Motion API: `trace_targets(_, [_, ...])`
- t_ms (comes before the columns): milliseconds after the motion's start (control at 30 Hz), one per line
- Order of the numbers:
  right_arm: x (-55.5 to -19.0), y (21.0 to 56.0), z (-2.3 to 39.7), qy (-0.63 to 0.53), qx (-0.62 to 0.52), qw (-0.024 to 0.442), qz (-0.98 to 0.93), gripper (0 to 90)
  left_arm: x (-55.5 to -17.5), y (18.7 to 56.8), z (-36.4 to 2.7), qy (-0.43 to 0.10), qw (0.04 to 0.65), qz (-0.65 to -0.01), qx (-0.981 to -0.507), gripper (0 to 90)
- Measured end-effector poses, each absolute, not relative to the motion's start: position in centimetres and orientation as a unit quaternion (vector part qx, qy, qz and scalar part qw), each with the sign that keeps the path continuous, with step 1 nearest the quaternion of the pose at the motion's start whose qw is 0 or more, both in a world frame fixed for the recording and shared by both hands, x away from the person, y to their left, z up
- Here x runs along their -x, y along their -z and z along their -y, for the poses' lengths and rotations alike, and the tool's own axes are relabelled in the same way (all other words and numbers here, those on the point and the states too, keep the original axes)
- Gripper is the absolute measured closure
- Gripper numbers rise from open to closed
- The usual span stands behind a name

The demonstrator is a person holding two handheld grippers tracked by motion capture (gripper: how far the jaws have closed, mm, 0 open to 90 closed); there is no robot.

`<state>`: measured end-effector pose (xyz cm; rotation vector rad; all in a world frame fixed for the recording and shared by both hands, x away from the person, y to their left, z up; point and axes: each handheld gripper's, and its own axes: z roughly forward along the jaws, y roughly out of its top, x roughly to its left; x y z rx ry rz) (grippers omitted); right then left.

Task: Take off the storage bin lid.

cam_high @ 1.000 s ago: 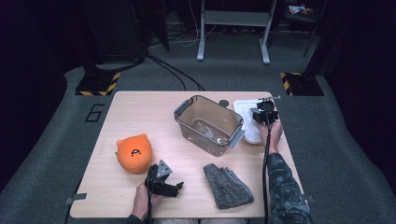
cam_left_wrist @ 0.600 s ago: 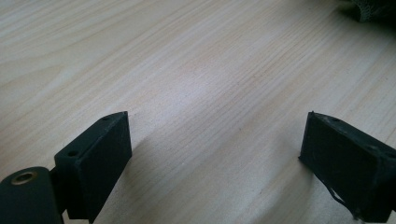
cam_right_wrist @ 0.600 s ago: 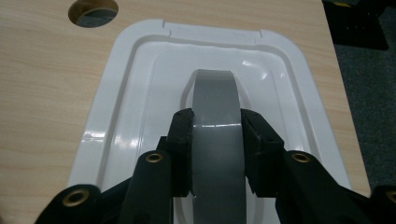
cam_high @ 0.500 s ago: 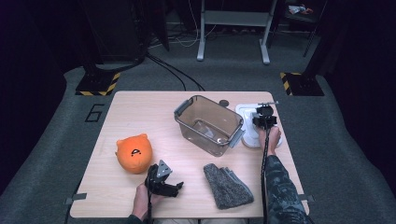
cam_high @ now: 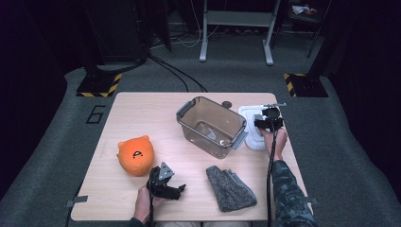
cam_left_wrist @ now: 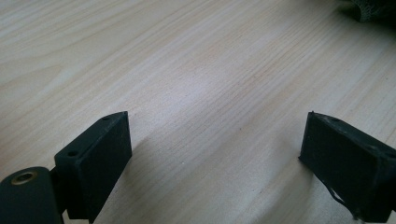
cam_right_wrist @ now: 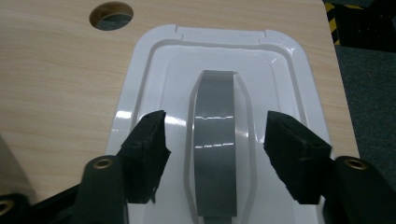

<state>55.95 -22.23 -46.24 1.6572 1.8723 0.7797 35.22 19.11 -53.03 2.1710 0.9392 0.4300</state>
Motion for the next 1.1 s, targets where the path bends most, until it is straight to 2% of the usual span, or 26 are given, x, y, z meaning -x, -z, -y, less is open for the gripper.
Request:
trace_targets(333, [-52.5,44.6,23.2,-0.314,-0.584,0.251,-0.705,17.6,-35.2,53.0,-19.1,-0.167,0.361,-0.364,-0.842,8.5])
trace_targets(800, [-47.7,44.9,23.9,-0.332,-0.551,0.25,-0.724,11.7,-35.2,53.0,-19.1,-0.166,0.362,-0.366,-0.841,8.5])
trace_targets(1100, [-45.0,46.9,24.1,-0.327,-0.541,0.251,-0.733,7.6,-35.2,53.0,-19.1,-0.167,0.361,-0.365,-0.842,8.5])
